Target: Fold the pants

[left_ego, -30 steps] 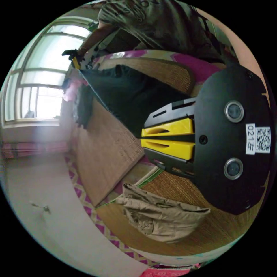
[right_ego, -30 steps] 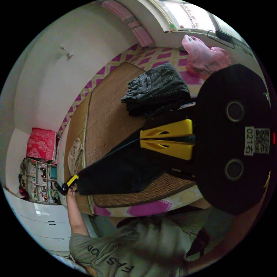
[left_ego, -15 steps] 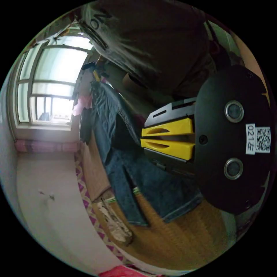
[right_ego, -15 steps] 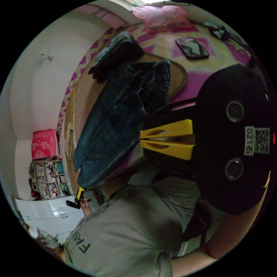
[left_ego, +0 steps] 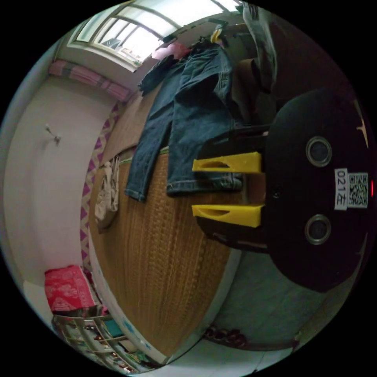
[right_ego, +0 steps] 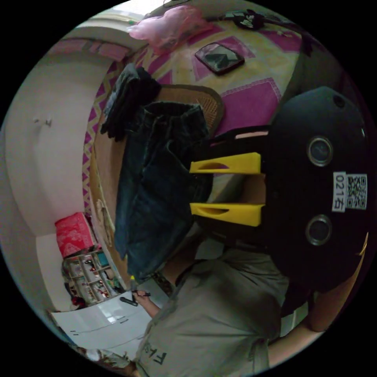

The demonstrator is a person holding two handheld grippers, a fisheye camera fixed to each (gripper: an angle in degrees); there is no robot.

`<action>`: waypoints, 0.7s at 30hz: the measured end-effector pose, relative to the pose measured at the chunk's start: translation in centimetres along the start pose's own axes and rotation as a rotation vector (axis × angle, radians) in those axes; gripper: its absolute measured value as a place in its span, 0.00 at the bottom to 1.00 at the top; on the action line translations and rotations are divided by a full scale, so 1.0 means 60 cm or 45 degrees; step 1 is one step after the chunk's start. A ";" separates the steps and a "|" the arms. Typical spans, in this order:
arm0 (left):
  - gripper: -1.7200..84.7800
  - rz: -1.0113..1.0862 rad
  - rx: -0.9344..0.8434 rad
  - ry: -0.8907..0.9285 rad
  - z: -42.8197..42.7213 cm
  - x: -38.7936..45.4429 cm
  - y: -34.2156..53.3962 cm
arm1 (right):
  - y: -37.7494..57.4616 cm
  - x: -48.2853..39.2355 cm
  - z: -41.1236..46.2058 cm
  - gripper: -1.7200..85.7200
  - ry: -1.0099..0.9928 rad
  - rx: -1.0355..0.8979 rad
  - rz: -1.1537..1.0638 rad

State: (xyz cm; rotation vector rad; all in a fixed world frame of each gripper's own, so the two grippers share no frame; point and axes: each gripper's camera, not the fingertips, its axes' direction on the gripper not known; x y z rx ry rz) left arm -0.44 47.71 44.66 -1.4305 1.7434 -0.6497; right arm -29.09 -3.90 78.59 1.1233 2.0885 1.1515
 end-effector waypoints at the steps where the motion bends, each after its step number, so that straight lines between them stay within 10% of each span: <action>1: 0.07 0.022 0.003 -0.016 -0.005 -0.001 -0.007 | -0.007 0.011 0.004 0.14 -0.006 0.013 0.034; 8: 0.02 0.079 0.245 0.265 -0.101 -0.054 -0.087 | -0.054 0.044 0.033 0.13 -0.001 -0.051 0.057; 12: 0.01 -0.003 -0.147 0.155 -0.023 -0.100 -0.096 | -0.067 0.078 0.053 0.10 0.052 -0.102 0.147; 21: 0.01 -0.020 0.154 0.304 -0.092 -0.118 -0.038 | -0.085 0.171 -0.001 0.03 0.192 0.087 0.406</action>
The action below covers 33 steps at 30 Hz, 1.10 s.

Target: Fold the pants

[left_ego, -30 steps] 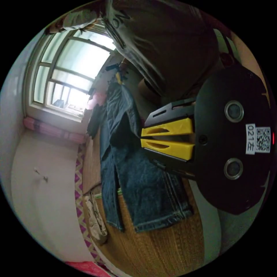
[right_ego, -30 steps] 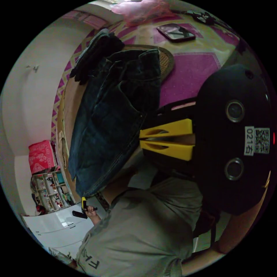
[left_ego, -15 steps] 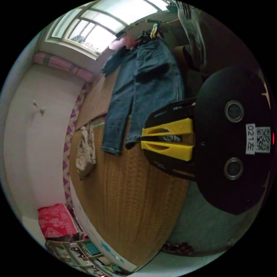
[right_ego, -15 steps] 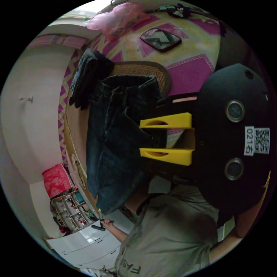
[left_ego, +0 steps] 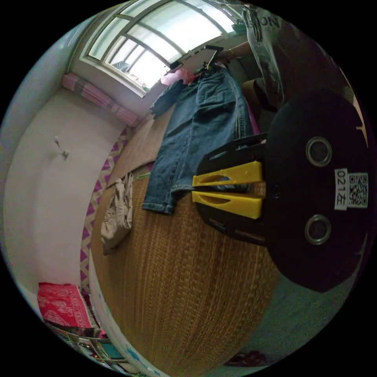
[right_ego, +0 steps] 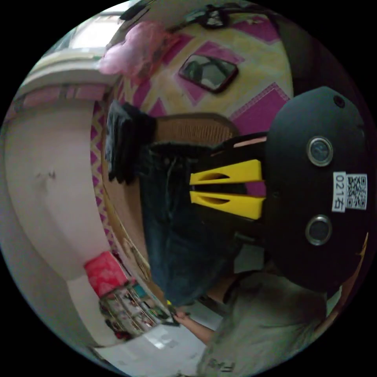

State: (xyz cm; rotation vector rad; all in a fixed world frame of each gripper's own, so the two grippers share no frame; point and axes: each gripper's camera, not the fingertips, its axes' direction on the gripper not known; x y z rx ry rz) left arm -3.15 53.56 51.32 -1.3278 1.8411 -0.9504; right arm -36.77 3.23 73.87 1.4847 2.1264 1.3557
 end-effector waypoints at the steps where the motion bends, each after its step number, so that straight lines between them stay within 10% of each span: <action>1: 0.01 0.004 0.012 0.005 -0.008 0.007 0.004 | -0.007 0.023 0.038 0.02 0.114 -0.181 0.039; 9: 0.01 0.038 0.080 0.006 -0.049 0.057 0.028 | -0.087 0.069 0.029 0.01 0.044 0.052 0.081; 23: 0.01 0.055 0.092 -0.218 -0.094 0.085 0.082 | -0.179 0.184 0.227 0.02 0.385 -0.344 0.187; 33: 0.06 -0.241 0.275 -0.204 -0.207 0.082 0.188 | -0.039 0.179 -0.034 0.11 0.060 0.183 0.522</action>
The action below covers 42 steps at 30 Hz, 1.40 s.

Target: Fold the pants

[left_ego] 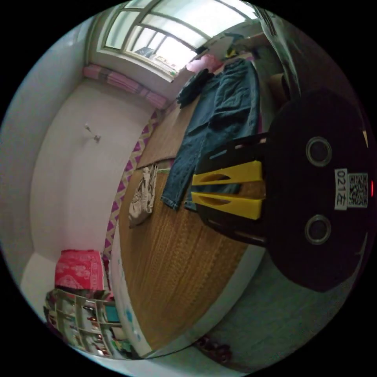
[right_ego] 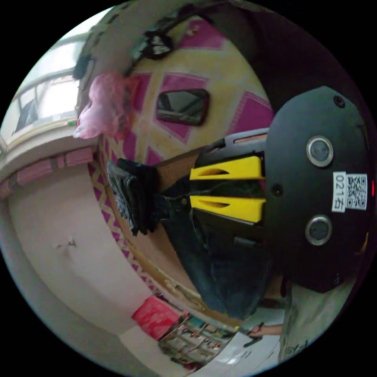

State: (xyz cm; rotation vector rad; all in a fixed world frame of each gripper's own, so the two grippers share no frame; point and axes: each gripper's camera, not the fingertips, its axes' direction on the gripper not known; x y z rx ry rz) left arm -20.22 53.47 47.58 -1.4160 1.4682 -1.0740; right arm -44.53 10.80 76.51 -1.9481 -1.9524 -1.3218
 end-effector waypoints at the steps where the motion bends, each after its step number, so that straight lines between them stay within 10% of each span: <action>1: 0.07 -0.056 0.013 0.026 -0.015 -0.009 0.013 | 0.022 0.019 -0.016 0.13 -0.057 -0.002 0.079; 16: 0.10 -0.540 -0.131 0.203 0.014 -0.088 0.117 | 0.106 0.095 0.002 0.12 -0.467 -0.084 0.553; 42: 0.01 -0.630 -0.144 0.284 0.150 -0.120 0.063 | 0.081 0.144 0.041 0.06 -0.581 -0.057 0.619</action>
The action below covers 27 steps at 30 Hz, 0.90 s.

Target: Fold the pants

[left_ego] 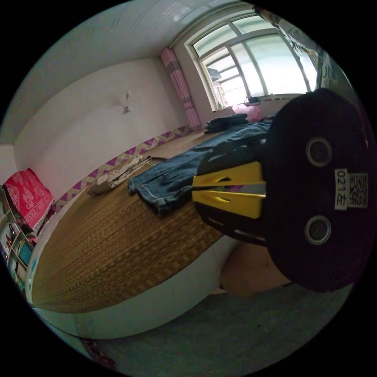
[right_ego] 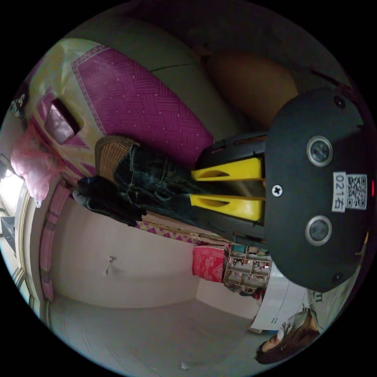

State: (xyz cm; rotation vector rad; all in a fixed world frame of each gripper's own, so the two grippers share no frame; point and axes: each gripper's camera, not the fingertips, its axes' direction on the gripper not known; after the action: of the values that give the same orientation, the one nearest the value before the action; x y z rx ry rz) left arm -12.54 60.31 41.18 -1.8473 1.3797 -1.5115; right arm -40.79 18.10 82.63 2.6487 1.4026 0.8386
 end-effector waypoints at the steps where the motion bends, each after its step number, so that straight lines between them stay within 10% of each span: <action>1: 0.01 0.019 0.008 0.001 0.004 0.005 0.001 | 0.000 0.005 0.003 0.05 -0.021 -0.003 0.014; 13: 0.01 0.465 -0.105 -0.053 0.091 0.233 -0.148 | -0.127 -0.156 0.075 0.02 -0.171 -0.102 -0.263; 27: 0.01 0.363 -0.205 -0.206 0.479 0.212 -0.300 | -0.239 -0.122 0.418 0.11 0.090 -0.246 -0.218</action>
State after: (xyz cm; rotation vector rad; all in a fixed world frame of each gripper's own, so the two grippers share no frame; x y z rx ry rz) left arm 20.36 49.52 51.84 -1.7302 1.6430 -1.1151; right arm -43.15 26.37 54.11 2.3417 1.4570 1.0006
